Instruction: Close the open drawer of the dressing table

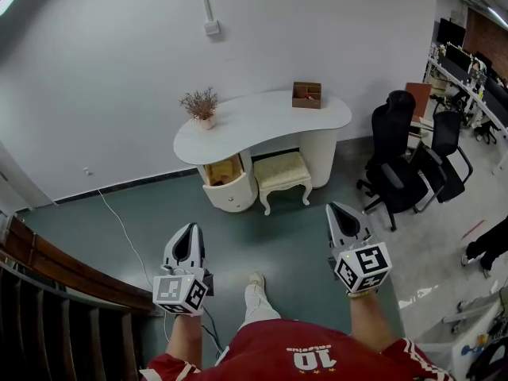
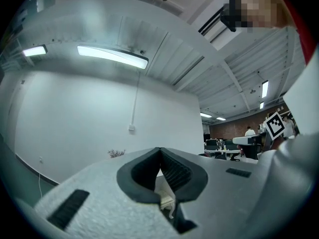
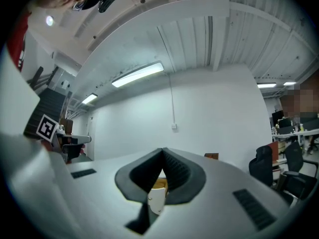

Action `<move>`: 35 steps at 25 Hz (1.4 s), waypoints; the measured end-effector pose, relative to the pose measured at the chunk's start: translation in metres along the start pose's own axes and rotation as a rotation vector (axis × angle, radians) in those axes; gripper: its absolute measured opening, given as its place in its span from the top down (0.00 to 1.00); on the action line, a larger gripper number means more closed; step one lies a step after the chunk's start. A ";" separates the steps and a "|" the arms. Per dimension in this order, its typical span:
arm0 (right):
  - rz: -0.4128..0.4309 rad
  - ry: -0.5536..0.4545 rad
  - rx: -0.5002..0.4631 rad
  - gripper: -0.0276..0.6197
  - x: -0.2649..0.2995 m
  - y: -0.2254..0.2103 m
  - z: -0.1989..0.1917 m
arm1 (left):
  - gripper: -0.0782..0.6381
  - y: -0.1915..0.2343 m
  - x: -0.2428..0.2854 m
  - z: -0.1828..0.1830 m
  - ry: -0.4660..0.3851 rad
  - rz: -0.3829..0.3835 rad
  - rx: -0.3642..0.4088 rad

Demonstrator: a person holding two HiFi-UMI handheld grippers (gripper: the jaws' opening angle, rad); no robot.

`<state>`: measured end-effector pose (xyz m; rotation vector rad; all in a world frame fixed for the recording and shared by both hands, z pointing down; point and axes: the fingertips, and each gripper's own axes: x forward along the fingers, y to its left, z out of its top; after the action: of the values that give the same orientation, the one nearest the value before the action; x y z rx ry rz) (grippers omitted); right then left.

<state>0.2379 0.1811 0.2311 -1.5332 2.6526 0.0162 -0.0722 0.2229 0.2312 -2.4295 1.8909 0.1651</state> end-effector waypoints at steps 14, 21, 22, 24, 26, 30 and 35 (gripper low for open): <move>0.008 0.068 0.007 0.95 0.076 -0.027 -0.022 | 0.89 0.033 0.058 -0.037 0.087 0.013 -0.041; 0.054 0.051 -0.029 0.95 0.177 -0.031 -0.008 | 0.89 0.090 0.125 -0.053 0.090 0.053 -0.031; 0.061 0.042 -0.037 0.95 0.195 -0.031 -0.006 | 0.89 0.100 0.137 -0.057 0.091 0.055 -0.036; 0.072 0.022 -0.041 0.95 0.234 -0.029 -0.004 | 0.89 0.120 0.162 -0.067 0.101 0.052 -0.039; 0.079 0.008 -0.039 0.95 0.271 -0.026 -0.002 | 0.89 0.138 0.185 -0.077 0.122 0.034 -0.041; 0.112 -0.005 -0.052 0.95 0.334 -0.011 0.000 | 0.89 0.175 0.230 -0.082 0.130 -0.001 -0.044; 0.154 0.021 -0.060 0.95 0.384 0.003 -0.009 | 0.64 0.203 0.276 -0.093 0.119 -0.053 -0.067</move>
<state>0.0441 -0.1497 0.2122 -1.3482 2.8042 0.0897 -0.1970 -0.1032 0.2942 -2.5857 1.8942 0.0845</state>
